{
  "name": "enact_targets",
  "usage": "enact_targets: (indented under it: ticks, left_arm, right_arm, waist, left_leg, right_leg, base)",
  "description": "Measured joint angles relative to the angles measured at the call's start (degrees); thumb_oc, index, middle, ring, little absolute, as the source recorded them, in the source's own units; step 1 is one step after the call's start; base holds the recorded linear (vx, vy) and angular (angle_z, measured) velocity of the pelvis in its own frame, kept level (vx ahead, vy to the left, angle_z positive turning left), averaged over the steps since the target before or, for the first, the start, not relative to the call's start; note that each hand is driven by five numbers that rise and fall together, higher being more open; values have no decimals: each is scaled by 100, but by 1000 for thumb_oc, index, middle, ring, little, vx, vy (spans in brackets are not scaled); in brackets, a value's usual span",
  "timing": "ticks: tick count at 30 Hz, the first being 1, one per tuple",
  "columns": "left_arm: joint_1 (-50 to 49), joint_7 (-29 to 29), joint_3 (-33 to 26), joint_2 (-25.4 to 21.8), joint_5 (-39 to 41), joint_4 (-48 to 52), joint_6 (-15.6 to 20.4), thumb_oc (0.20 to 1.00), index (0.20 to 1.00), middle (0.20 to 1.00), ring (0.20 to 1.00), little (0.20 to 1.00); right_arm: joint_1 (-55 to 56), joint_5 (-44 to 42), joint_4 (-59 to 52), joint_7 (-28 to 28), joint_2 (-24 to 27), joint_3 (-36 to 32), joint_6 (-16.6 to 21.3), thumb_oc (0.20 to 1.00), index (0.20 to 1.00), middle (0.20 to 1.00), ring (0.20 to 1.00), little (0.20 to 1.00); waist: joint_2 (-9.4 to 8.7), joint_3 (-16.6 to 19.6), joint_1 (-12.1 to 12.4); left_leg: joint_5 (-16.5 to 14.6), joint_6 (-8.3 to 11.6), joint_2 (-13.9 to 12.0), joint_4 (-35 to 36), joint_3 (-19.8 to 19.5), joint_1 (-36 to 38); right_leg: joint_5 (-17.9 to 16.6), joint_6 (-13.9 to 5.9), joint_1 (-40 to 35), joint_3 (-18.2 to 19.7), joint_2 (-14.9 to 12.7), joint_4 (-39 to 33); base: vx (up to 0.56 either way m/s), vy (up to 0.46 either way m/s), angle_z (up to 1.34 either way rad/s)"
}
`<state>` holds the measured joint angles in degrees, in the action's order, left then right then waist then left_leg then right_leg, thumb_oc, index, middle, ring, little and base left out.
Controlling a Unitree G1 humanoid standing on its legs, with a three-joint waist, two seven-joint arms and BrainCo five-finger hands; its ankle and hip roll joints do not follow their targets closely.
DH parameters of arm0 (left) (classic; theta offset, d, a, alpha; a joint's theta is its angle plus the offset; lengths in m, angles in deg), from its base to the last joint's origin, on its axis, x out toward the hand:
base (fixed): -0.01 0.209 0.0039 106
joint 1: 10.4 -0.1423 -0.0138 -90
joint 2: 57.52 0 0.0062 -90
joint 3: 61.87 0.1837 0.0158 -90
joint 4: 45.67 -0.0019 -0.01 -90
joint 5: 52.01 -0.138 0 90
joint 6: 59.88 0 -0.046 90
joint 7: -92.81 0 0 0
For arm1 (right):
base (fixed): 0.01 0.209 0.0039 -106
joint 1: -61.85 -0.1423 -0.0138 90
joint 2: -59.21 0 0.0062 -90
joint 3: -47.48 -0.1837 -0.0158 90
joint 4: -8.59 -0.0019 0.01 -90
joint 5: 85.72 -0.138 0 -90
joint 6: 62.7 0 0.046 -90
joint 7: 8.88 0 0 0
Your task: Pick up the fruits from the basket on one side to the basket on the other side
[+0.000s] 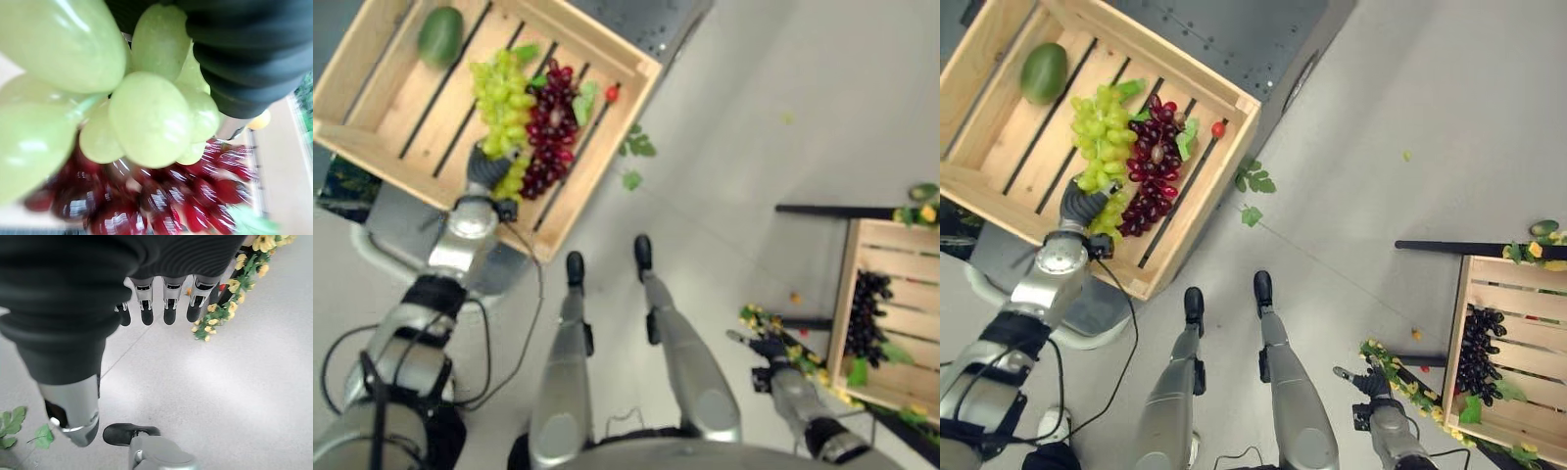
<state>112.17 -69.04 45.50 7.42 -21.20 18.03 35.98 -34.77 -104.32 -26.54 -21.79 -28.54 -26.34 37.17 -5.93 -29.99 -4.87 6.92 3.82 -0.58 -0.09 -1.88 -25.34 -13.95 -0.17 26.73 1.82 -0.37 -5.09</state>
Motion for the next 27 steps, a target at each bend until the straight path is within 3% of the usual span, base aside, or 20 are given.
enact_targets:
  ticks: [8, 18, 27]
  left_arm:
    - [-867, -246, -363, -36, 211, 1028, 189, 200, 200, 200, 200, 200]
    - [-1857, -643, -724, -24, 266, 1921, 241, 200, 200, 200, 200, 200]
    - [-2354, -918, -820, 47, 503, 2308, 235, 200, 200, 200, 200, 200]
  right_arm:
    - [-1, 2, -98, 153, -2, -132, -5, 1000, 1000, 1000, 1000, 1000]
    - [7, 3, -405, 445, 16, -192, -18, 1000, 1000, 1000, 1000, 1000]
    - [33, 23, -2360, 724, 374, -189, 28, 1000, 1000, 1000, 1000, 1000]
  waist:
    - [6, -1, 275]
    - [51, 13, 422]
    - [141, 55, 458]
  left_leg:
    - [2, -1, 6, 73, -46, 266]
    - [-3, 8, 10, 91, -130, 468]
    - [0, 5, 13, 91, -162, 593]
  right_leg:
    - [39, -17, -253, -70, -13, -3]
    - [75, 13, -469, -127, -11, -3]
    - [77, 15, -606, -154, -14, -3]
  base:
    - [3, 1, 2]
    - [7, -2, 2]
    - [1, -1, 0]
